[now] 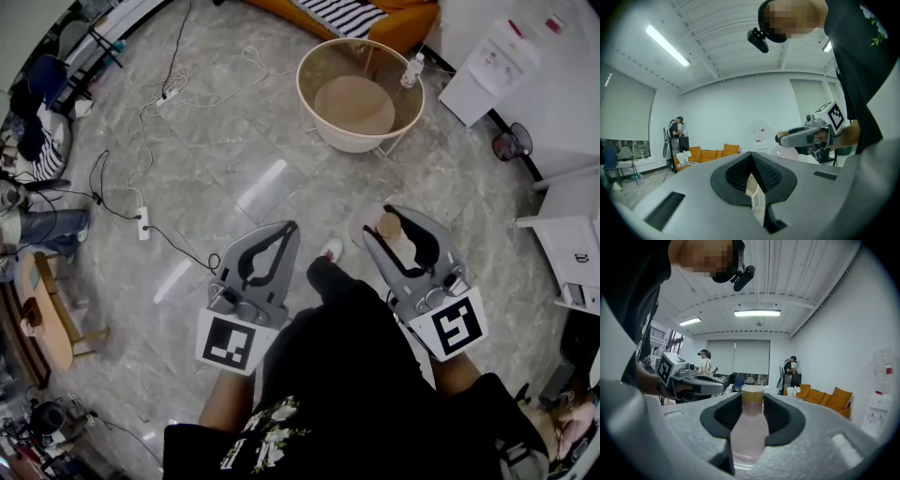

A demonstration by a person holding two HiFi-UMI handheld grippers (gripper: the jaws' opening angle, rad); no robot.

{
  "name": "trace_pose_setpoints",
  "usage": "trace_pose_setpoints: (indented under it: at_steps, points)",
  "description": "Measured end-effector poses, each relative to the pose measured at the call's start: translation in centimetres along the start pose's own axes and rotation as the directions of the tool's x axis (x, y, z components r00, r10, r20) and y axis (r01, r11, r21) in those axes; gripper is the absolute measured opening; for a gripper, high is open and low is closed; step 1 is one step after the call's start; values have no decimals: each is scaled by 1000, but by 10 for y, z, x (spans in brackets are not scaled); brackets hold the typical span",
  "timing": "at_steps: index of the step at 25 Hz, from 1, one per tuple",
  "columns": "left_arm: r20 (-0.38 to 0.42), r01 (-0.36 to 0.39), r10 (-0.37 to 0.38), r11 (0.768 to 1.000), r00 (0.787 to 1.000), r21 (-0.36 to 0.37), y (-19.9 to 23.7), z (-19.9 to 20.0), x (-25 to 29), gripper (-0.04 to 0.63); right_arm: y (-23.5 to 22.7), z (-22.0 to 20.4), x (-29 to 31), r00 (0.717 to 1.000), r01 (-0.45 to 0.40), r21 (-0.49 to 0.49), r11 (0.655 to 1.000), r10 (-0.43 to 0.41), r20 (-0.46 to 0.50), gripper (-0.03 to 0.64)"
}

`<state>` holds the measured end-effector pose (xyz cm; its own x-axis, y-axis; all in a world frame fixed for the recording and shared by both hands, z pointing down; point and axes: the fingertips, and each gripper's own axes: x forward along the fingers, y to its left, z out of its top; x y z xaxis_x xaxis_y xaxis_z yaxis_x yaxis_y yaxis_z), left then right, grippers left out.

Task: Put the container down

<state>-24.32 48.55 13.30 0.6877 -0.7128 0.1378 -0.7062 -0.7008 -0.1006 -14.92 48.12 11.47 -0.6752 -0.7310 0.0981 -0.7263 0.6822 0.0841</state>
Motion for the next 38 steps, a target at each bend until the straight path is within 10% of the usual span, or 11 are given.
trace_pose_setpoints:
  at_steps: [38]
  points:
    - [-30,218,-219,975,975,-42,131,2,201,8,-176,-11,121,985,173,45,984,-172,-20,137]
